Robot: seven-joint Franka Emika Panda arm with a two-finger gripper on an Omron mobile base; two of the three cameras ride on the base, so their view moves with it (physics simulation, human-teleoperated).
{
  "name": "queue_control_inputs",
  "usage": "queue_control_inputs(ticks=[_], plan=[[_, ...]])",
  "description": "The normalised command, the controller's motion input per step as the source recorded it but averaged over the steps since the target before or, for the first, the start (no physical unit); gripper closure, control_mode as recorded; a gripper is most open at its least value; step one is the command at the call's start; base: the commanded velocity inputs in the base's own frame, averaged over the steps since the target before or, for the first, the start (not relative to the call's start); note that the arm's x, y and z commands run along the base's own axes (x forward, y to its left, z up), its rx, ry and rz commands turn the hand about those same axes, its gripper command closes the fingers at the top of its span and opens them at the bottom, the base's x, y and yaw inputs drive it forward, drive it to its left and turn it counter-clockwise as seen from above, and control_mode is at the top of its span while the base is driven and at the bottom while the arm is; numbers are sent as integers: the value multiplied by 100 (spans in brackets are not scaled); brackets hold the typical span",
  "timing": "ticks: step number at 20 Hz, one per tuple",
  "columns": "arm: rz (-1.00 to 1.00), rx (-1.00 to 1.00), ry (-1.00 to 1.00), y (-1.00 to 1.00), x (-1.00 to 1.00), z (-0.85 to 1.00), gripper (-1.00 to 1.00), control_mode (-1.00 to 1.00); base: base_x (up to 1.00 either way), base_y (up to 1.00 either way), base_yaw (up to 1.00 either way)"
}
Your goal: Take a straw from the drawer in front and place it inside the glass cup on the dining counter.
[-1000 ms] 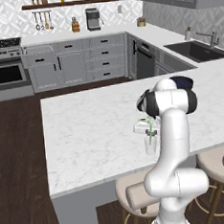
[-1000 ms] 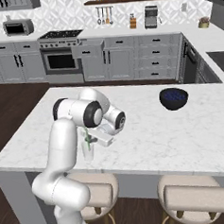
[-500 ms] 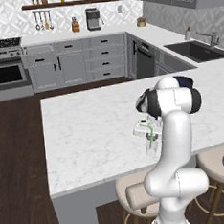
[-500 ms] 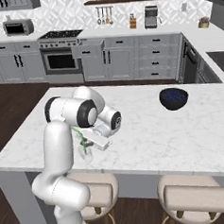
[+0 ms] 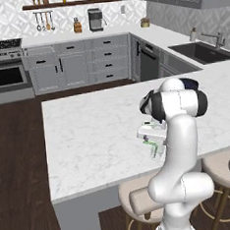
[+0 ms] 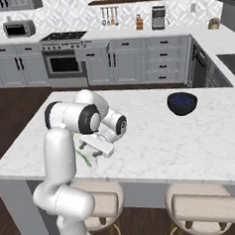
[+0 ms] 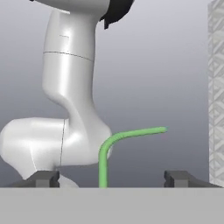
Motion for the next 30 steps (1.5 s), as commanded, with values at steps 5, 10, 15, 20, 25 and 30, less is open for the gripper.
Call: queue_control_inputs(ticks=[5, 10, 15, 20, 25, 30], plan=[[0, 0, 0, 0, 11, 0, -100, -100, 0, 0, 0], [0, 0, 0, 0, 10, 5, -100, -100, 0, 0, 0], [0, 0, -3, 0, -2, 24, -100, -100, 0, 0, 0], [-2, 0, -9, 0, -24, 49, -100, -100, 0, 0, 0], [-8, 0, -13, 0, -37, 66, -100, -100, 0, 0, 0], [-16, 0, -13, 0, -37, 76, -100, -100, 0, 0, 0]])
